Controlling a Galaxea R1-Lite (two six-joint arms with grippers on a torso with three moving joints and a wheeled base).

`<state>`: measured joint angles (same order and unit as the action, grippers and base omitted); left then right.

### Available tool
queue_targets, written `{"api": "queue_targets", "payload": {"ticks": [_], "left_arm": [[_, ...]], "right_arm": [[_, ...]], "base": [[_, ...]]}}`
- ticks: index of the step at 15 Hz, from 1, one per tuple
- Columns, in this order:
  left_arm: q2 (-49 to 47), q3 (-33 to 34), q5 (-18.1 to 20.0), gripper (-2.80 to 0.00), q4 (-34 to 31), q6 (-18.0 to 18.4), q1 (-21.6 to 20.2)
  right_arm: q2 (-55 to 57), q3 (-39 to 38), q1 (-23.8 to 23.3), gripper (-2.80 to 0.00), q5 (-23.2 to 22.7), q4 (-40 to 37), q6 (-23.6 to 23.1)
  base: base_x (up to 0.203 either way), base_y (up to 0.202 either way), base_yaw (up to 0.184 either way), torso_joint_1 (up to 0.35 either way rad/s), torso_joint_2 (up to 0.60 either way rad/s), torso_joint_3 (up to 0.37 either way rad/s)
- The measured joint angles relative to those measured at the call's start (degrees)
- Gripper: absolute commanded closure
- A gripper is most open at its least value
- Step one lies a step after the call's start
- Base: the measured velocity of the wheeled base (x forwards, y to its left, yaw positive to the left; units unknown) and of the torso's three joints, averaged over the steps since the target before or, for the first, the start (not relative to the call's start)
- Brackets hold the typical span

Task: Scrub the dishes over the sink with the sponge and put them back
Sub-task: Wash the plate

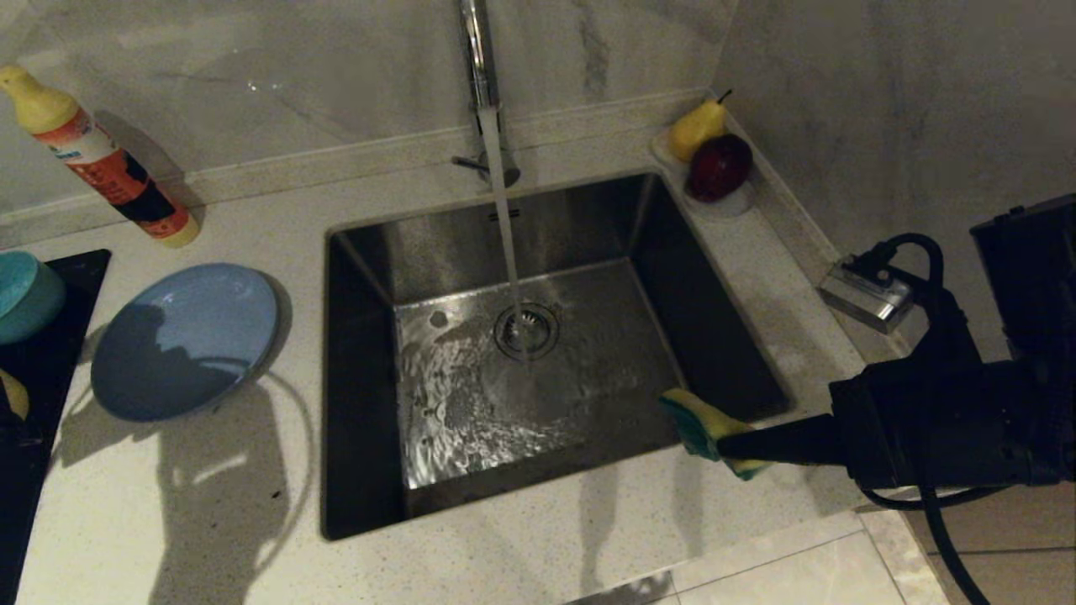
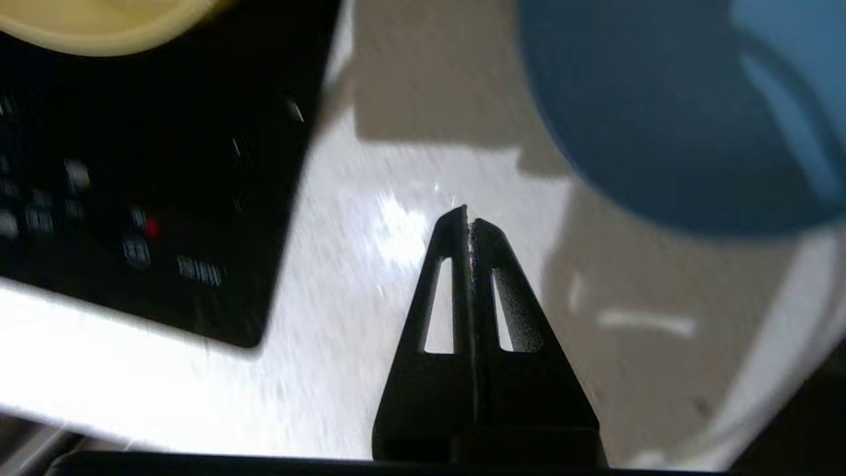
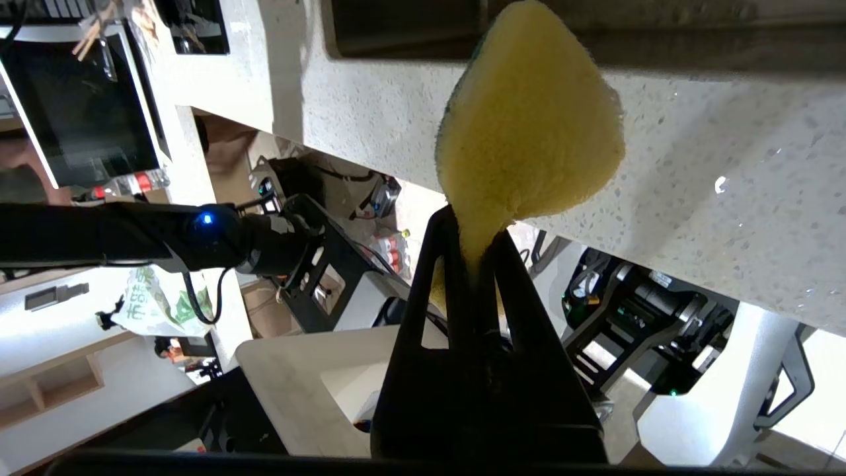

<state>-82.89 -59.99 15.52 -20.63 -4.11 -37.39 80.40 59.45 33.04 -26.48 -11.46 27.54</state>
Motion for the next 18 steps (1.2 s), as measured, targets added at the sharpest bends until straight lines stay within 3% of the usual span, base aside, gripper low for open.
{"api": "queue_targets", "payload": {"ticks": [8, 14, 18], "left_arm": [[-4.6, 0.4, 4.6, -2.80, 1.6, -5.9, -0.4], [-6.3, 0.9, 8.9, -2.80, 2.6, -8.1, -0.5], [-7.2, 2.1, 9.9, -2.80, 3.4, -8.3, -0.5]], "right_arm": [[0.0, -1.7, -0.1, 0.00, 0.0, 0.1, 0.0], [-0.5, -2.2, -0.4, 0.00, 0.0, 0.1, -0.3], [-1.0, -2.8, -1.0, 0.00, 0.0, 0.1, -0.3]], "base": [[0.000, 0.000, 0.000, 0.000, 0.00, 0.000], [0.000, 0.000, 0.000, 0.000, 0.00, 0.000], [0.000, 0.000, 0.000, 0.000, 0.00, 0.000]]}}
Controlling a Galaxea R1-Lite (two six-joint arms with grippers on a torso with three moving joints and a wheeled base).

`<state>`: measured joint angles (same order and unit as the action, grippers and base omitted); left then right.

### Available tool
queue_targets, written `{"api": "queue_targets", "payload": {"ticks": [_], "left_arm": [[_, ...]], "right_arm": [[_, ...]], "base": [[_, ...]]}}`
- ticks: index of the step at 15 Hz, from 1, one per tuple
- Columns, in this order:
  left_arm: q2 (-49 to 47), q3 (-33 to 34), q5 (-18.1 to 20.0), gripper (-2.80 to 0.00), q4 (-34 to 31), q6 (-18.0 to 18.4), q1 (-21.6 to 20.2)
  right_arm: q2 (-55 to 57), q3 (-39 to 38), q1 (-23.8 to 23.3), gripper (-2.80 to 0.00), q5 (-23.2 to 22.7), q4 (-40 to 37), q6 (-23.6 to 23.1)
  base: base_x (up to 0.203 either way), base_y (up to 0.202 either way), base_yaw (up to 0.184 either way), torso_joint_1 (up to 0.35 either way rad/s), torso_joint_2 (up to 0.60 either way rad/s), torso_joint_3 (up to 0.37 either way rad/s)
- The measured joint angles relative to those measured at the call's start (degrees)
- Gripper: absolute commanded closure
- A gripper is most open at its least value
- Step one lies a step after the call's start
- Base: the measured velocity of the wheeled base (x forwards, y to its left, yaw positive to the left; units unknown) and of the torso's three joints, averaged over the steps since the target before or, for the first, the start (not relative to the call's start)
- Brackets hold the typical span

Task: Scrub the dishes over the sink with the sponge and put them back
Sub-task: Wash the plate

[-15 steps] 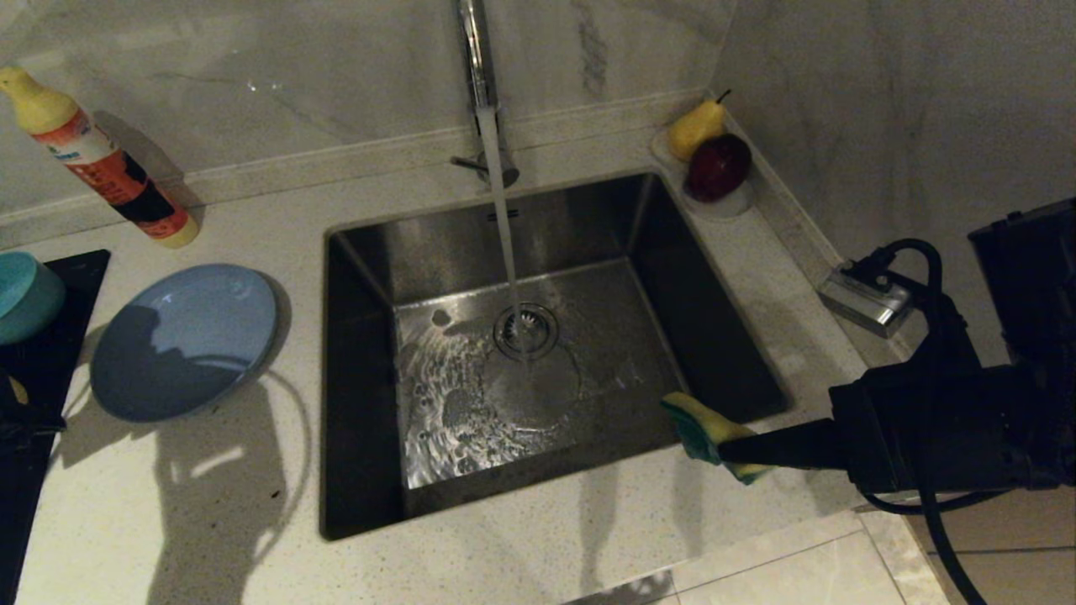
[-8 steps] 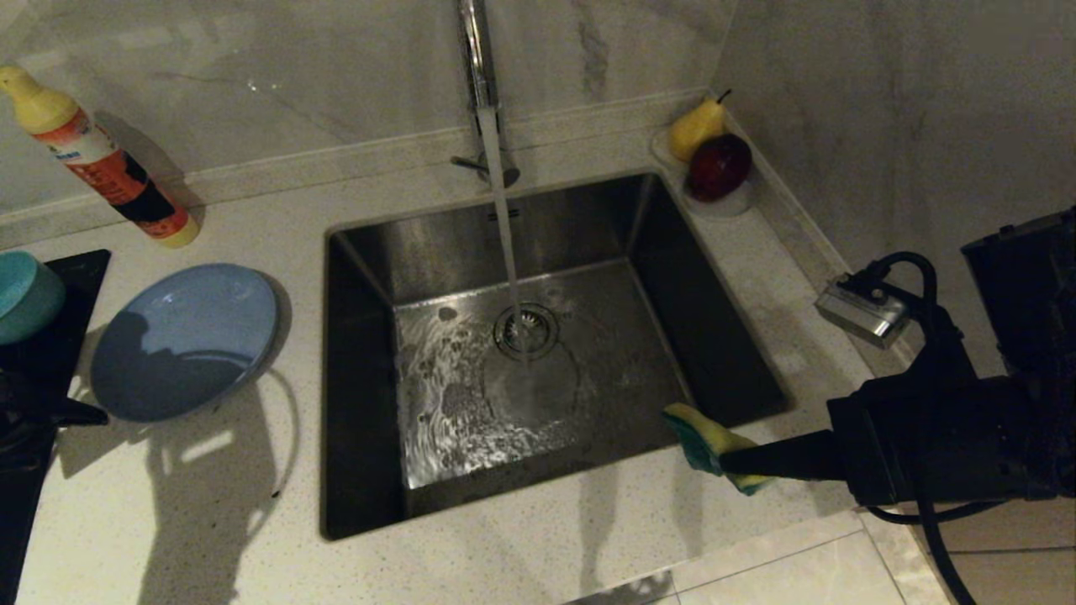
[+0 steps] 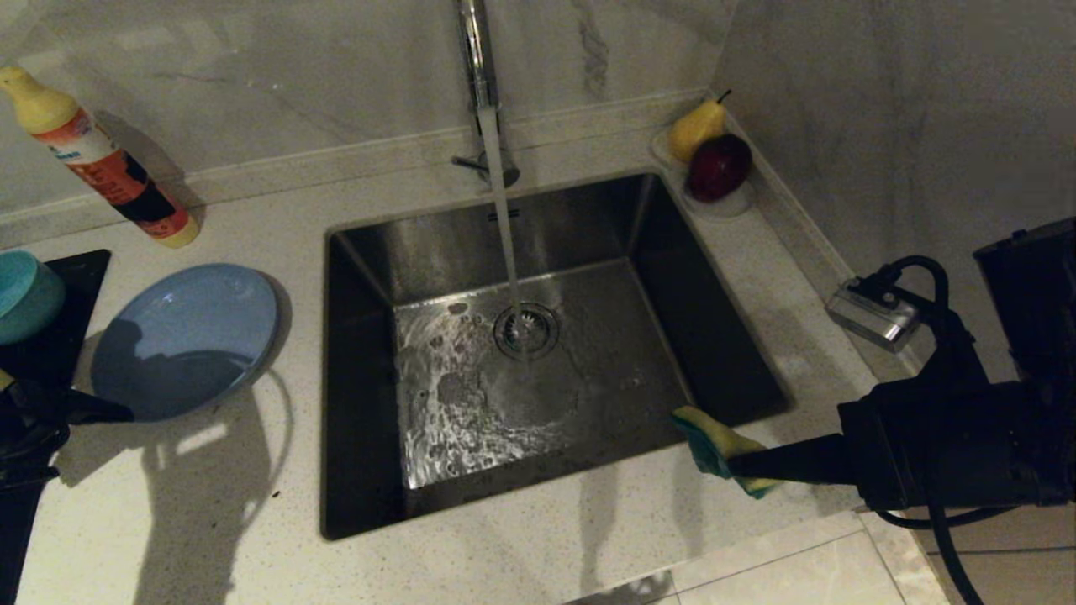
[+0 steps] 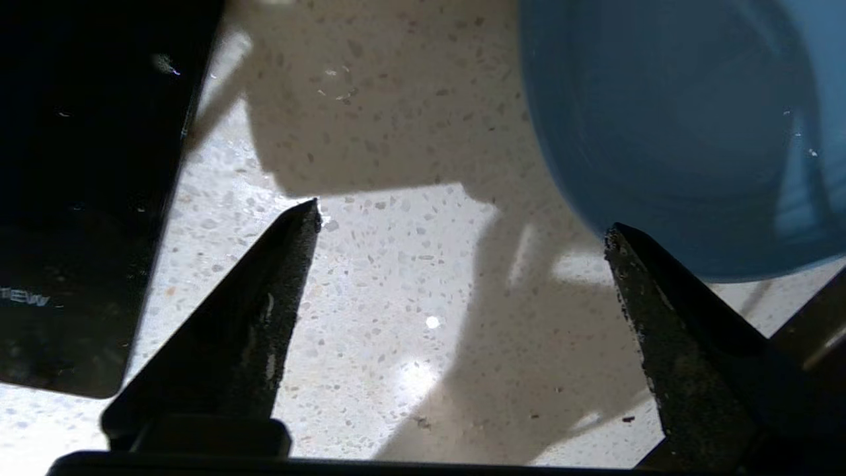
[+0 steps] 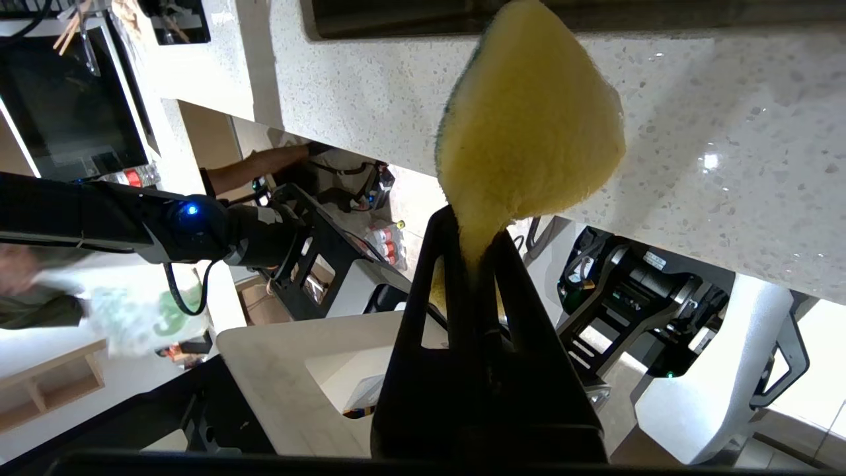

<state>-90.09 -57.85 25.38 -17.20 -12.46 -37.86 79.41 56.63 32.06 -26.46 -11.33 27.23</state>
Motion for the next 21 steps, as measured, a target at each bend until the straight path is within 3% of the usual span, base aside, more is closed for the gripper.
{"api": "queue_targets", "payload": {"ticks": [3, 10, 15, 21], "left_arm": [[-0.8, 1.1, 0.5, -2.80, 4.3, -3.3, 0.0], [-1.5, 3.0, 6.8, -2.80, 11.2, -9.4, 0.0], [-1.8, 3.0, 7.1, -2.80, 12.6, -10.2, 0.0], [-3.2, 3.1, 7.8, -2.80, 17.0, -13.6, 0.0]], "right_arm": [[0.0, -0.6, -0.2, 0.00, 0.0, 0.9, 0.0], [-0.5, -1.3, -0.2, 0.00, -0.1, 1.0, -0.7], [-0.7, -2.6, -0.2, 0.00, -0.1, 1.1, -0.8], [-0.9, -3.6, -0.3, 0.00, -0.1, 1.1, -2.2]], "base": [[0.000, 0.000, 0.000, 0.000, 0.00, 0.000], [0.000, 0.000, 0.000, 0.000, 0.00, 0.000], [0.000, 0.000, 0.000, 0.000, 0.00, 0.000], [0.000, 0.000, 0.000, 0.000, 0.00, 0.000]]}}
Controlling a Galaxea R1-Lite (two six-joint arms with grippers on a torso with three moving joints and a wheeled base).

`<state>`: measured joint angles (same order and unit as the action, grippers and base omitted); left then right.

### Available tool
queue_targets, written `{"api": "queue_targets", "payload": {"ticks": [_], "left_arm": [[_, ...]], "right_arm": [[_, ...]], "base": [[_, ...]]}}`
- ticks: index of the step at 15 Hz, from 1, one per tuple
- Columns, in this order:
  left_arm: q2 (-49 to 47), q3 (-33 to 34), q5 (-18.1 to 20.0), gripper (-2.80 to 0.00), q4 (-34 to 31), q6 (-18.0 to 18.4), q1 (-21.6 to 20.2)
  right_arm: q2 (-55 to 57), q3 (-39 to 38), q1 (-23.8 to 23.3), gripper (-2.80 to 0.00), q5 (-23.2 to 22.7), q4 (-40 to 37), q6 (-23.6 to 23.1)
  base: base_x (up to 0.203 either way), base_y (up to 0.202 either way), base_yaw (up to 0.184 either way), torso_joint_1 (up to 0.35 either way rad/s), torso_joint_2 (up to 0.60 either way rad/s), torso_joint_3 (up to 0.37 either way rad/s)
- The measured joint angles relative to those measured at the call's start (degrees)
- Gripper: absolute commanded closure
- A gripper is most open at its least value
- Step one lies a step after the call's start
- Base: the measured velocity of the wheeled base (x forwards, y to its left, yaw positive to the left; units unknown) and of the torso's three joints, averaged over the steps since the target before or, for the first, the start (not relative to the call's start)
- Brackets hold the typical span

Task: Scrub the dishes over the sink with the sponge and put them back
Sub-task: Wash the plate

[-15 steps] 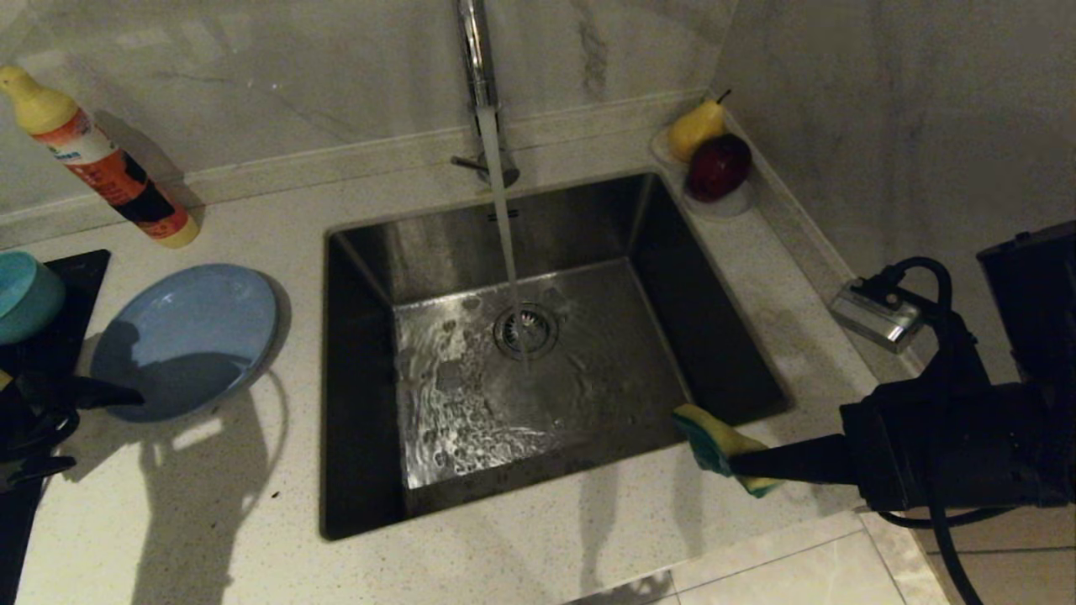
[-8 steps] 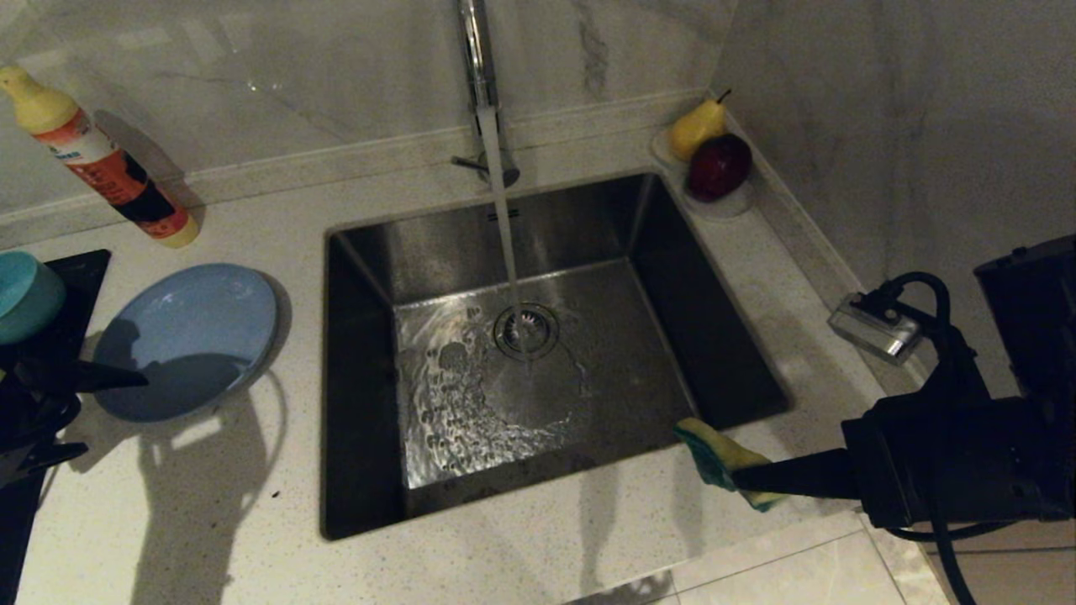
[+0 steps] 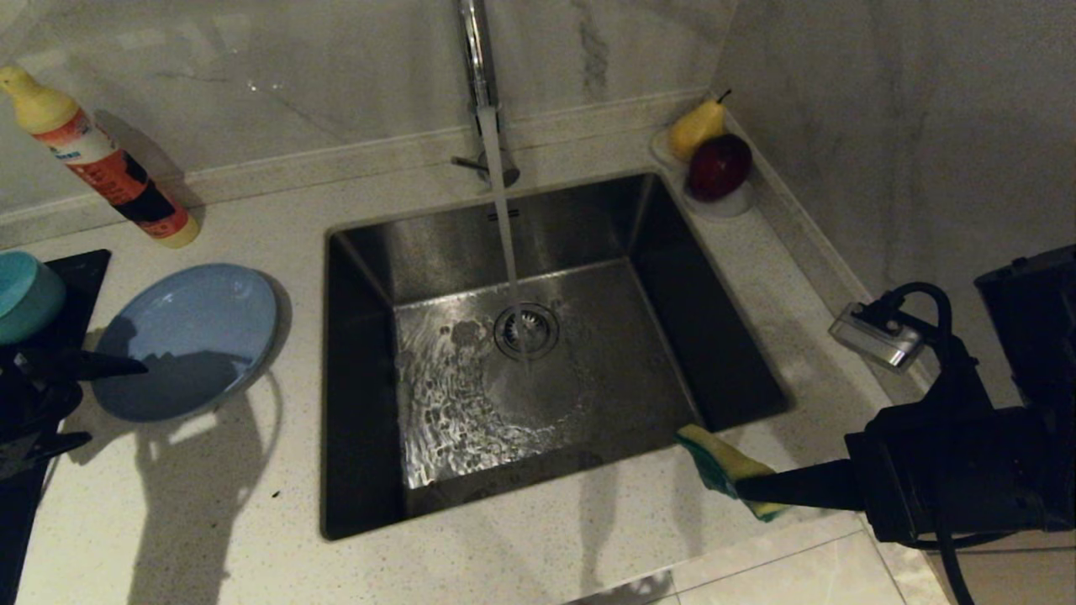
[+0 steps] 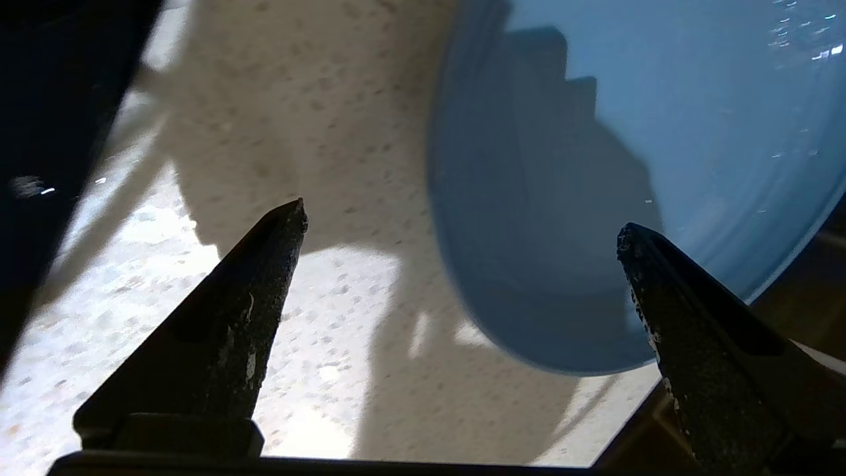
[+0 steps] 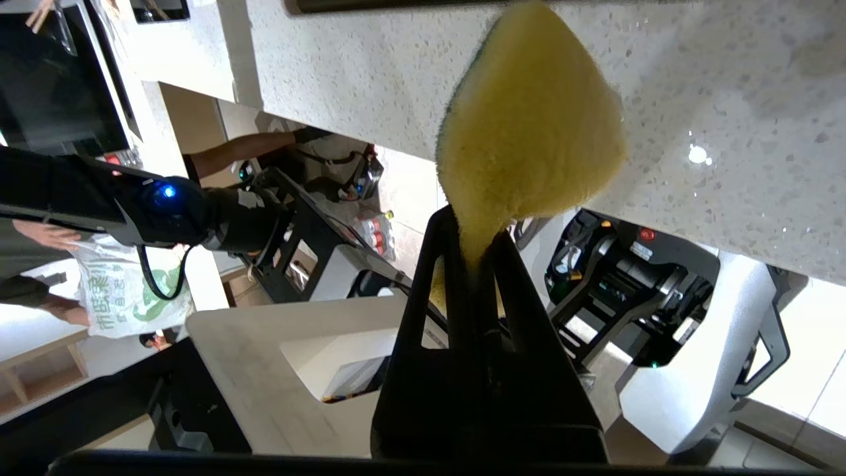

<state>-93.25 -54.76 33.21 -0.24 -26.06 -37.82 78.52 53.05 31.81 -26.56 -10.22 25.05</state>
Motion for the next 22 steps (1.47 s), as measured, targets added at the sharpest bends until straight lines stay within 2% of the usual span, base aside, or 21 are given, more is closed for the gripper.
{"api": "queue_targets", "payload": {"ticks": [7, 13, 22], "left_arm": [[-0.7, -0.1, 0.6, -2.80, 2.6, -2.8, 0.1], [-1.7, -0.8, 1.3, -2.80, 2.6, -3.0, 0.4], [-3.0, -2.6, 0.2, -2.80, 2.3, -2.7, 2.7]], "right_arm": [[0.0, -0.2, 0.0, 0.00, 0.0, 0.0, 0.0], [0.8, -0.1, 0.0, 0.00, -0.9, 0.9, 0.0], [1.2, -0.9, -0.8, 0.00, -1.1, 2.3, 0.1]], "base": [[0.000, 0.000, 0.000, 0.000, 0.00, 0.000], [0.000, 0.000, 0.000, 0.000, 0.00, 0.000], [0.000, 0.000, 0.000, 0.000, 0.00, 0.000]]}}
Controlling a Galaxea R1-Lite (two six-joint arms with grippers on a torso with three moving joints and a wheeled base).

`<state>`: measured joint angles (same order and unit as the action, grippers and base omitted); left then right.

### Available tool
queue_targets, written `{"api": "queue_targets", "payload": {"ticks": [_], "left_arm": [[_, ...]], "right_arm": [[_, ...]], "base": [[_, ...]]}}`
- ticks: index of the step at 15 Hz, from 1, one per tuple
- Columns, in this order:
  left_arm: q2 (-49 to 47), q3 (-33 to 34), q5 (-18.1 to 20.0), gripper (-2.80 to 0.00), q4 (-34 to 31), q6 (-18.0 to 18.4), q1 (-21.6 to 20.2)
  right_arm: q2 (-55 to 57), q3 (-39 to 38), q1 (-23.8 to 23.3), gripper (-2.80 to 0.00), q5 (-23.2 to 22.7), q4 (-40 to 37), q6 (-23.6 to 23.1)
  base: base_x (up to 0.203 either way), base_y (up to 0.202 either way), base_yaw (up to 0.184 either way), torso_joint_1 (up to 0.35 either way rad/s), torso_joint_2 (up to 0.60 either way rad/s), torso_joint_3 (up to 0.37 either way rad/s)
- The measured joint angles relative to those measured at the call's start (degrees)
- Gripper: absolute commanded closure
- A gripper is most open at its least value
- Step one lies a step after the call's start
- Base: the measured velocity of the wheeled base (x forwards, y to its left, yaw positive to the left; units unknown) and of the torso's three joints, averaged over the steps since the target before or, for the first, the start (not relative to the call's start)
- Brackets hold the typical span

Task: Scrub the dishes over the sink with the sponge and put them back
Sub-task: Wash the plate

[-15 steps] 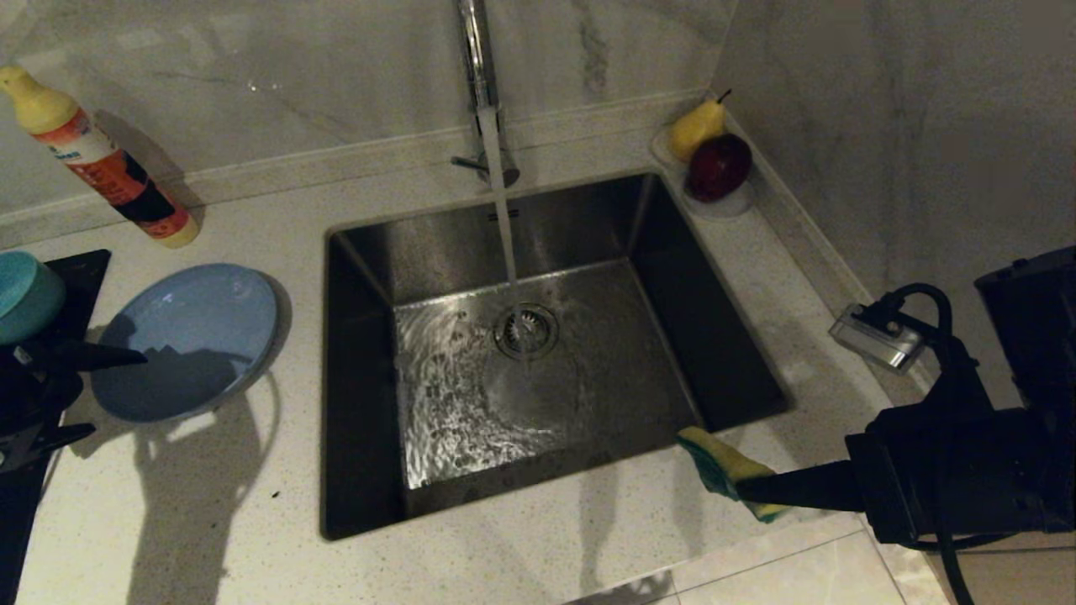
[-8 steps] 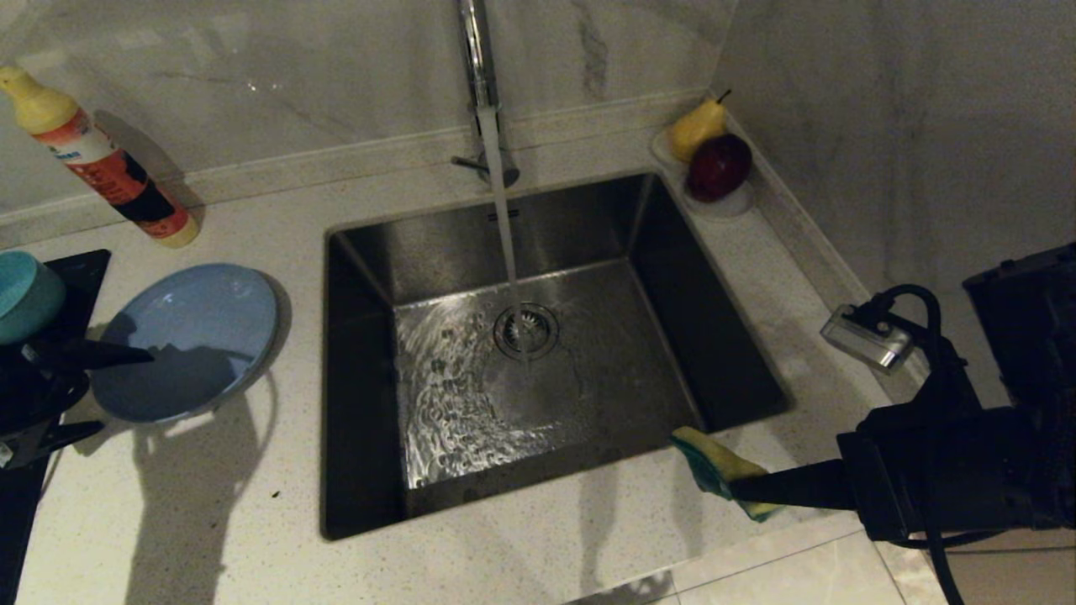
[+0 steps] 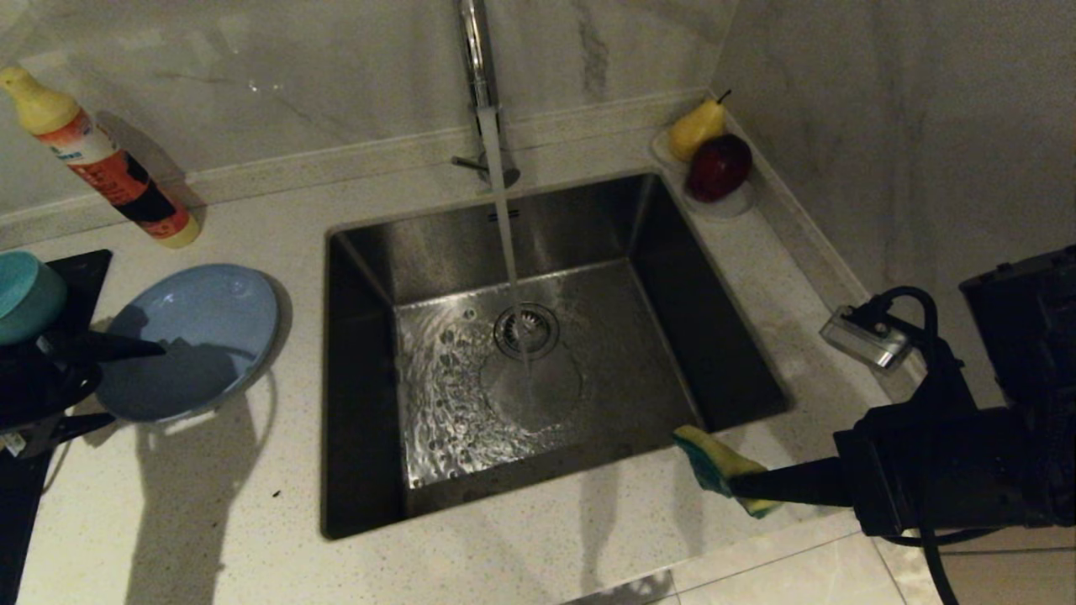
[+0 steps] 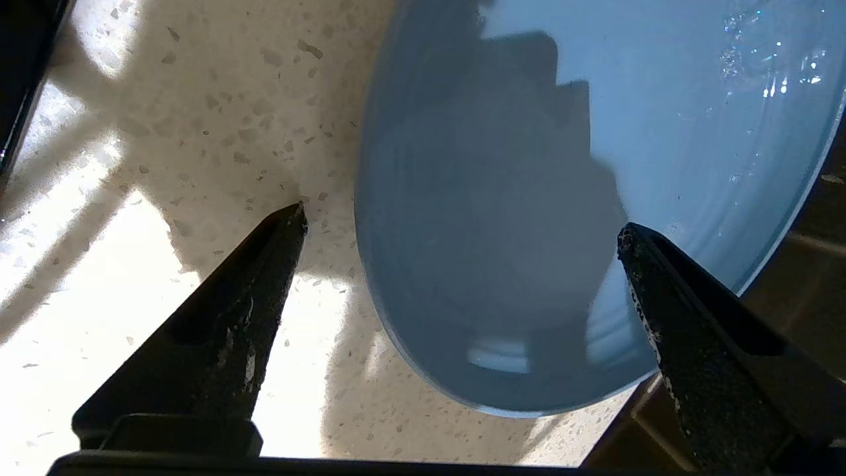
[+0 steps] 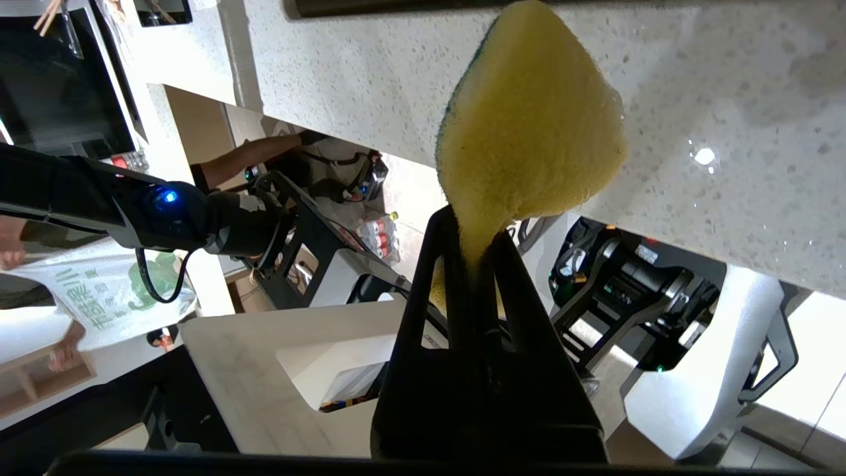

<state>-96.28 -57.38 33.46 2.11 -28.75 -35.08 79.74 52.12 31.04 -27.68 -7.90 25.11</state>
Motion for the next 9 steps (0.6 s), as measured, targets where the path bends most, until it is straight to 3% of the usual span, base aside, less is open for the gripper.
{"api": "queue_targets", "payload": {"ticks": [4, 7, 9], "left_arm": [[-0.8, -3.8, -4.1, -2.80, -3.9, 0.6, 1.5], [-1.1, -8.7, -8.0, -2.80, -12.6, 5.5, 2.1], [-1.4, -10.4, -11.1, -2.80, -14.2, 7.4, 2.2]], "right_arm": [[-0.2, -0.3, -0.5, 0.00, -0.1, 0.2, 0.0], [-0.5, -0.5, -1.6, 0.00, -0.9, 0.3, -0.1], [-0.6, -0.7, -2.0, 0.00, -1.1, 0.3, -0.1]], "base": [[0.000, 0.000, 0.000, 0.000, 0.00, 0.000], [0.000, 0.000, 0.000, 0.000, 0.00, 0.000], [0.000, 0.000, 0.000, 0.000, 0.00, 0.000]]}}
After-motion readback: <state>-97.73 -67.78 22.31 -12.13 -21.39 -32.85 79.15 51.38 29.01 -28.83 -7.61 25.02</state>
